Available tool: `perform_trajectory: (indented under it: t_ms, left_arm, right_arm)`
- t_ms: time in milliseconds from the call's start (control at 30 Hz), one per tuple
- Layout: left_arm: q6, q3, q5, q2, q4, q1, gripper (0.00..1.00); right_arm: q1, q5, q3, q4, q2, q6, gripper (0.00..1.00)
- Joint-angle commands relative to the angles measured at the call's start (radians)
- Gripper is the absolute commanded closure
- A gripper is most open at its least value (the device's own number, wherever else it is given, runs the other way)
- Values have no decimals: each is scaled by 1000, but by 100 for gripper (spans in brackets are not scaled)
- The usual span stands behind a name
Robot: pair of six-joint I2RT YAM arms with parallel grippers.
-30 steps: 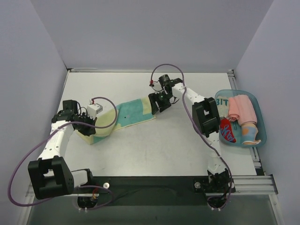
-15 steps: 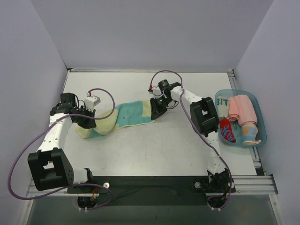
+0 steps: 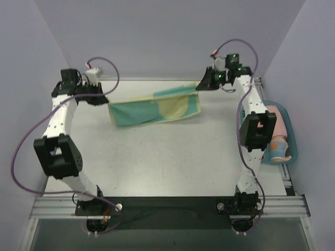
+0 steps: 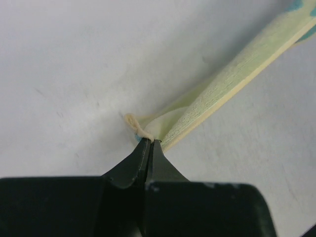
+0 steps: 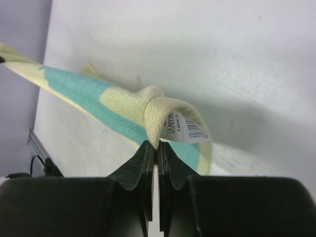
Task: Roll the towels
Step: Flatten the towel
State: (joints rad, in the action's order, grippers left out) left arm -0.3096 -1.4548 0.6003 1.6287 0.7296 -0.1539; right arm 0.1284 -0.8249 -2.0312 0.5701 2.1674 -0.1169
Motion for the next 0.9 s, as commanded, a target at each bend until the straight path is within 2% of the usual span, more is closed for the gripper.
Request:
perform_trajectory:
  t_ms: [0,133,200,267,333,400,433,500,533,600,667,800,867]
  left_arm:
    - [147,-261,78,142,-137,-9,100]
    - [222,-533,142,253,-141,-13,100]
    - [231,-587,176,255,-142,-13,100]
    - [212,-557,185,228,-142,-13,100]
    - [155,-426,184,157,-142,-16,100]
    - [83,-308,167,68,-141,-24,100]
    - [54,-160,159,38,-133,-24,100]
    - [-59,-8,129,-41,-115,-22,100]
    - [-86,125,107,-64,-110,-26,100]
    - [-167,256,47,-113,-99,-24,100]
    - [-238,400,10,-130,-75,-23,100]
    - [-312,543,-65,-136,-41,-24,100]
    - [-335,571,-77,-138,-15,-24,94]
  right_arm:
    - [-36,-78,-168,-24,3,-97,100]
    - [-62,-69,-250,-114,-32,-98,100]
    - [-72,-74,-245,-136,-72,-99,100]
    - [-79,-79,-218,-156,-102,-95,100]
    - [-81,-86,-166,-153,-147,-70,100]
    - [-81,-82,-19,-135,-201,-34,100]
    - [-79,-80,33,-122,-217,20,100]
    - [-75,-50,197,-67,-250,80,100]
    - [-73,-39,260,-52,-259,107,100]
    - [-67,2,422,-10,-279,193,100]
    - [-53,64,504,25,-276,265,100]
    - [-32,154,686,103,-279,336,100]
    - [-18,205,768,116,-290,353,100]
